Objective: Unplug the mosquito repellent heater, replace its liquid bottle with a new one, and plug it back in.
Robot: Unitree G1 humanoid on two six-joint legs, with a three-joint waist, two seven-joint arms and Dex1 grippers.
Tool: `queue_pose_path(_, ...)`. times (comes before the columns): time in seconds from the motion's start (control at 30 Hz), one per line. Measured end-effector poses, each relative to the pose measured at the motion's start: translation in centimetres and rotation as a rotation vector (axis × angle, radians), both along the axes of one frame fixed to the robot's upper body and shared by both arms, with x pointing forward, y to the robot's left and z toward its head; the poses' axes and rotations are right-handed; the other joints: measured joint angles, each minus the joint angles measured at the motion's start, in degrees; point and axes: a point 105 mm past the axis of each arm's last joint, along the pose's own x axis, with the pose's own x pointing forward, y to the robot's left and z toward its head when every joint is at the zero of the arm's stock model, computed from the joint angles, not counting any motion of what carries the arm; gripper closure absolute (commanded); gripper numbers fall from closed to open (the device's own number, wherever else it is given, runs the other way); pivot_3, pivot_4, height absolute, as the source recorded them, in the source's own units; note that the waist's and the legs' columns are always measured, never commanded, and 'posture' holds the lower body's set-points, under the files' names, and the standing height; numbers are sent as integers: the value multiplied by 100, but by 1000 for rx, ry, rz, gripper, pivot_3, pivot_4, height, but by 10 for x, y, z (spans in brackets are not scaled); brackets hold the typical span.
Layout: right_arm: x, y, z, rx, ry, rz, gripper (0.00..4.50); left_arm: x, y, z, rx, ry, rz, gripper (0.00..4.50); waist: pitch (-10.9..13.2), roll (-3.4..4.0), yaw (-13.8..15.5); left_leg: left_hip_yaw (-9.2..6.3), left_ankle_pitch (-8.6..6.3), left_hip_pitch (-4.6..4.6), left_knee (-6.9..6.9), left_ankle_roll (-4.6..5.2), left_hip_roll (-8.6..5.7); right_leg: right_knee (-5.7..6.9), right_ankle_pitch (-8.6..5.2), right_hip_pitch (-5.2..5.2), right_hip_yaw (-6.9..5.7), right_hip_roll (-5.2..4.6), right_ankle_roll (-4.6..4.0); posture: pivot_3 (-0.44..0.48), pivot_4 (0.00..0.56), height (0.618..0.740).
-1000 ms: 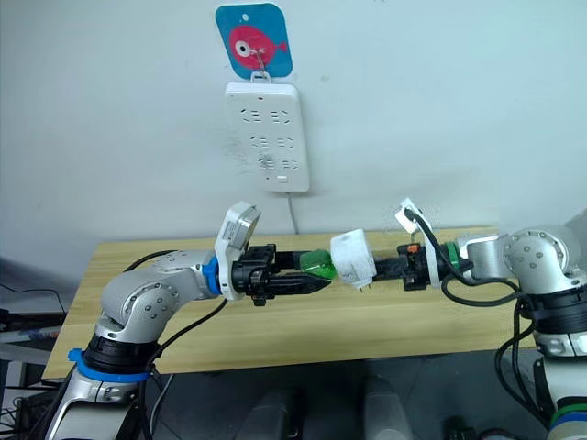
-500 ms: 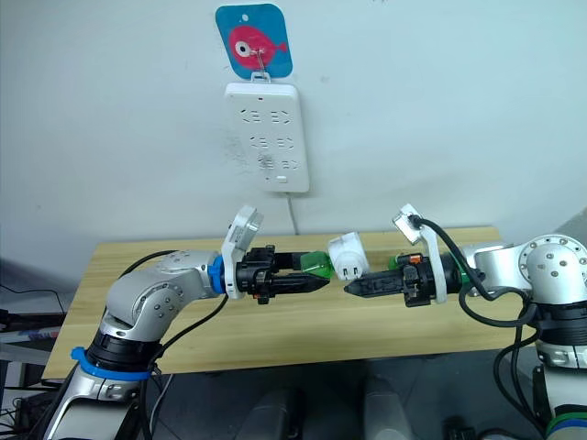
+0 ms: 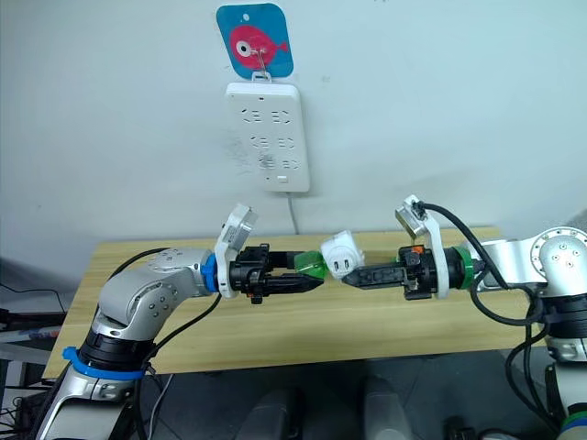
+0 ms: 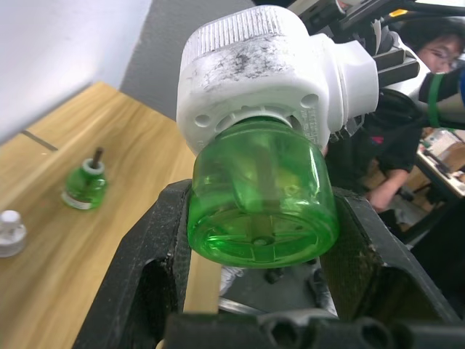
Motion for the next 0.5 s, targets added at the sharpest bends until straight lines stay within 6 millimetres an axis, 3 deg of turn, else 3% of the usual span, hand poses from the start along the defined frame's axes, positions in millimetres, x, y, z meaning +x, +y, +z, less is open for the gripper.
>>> queue_pose_path(0.23, -13, 4, 5, -8, -66, 68, 4448, -4, -7, 4, -38, 33, -33, 2281, 0, 0, 0, 0, 0, 1, 1, 0, 1, 3, 0, -1, -1, 2, 0, -123, 239, 740)
queue_pose_path(0.5, -4, 7, 17, 50, -90, 39, 4448, -8, -6, -3, 6, 20, -51, 2281, 0, 0, 0, 1, 1, 1, 1, -1, 1, 3, 0, -1, -1, 2, 0, -125, 232, 740)
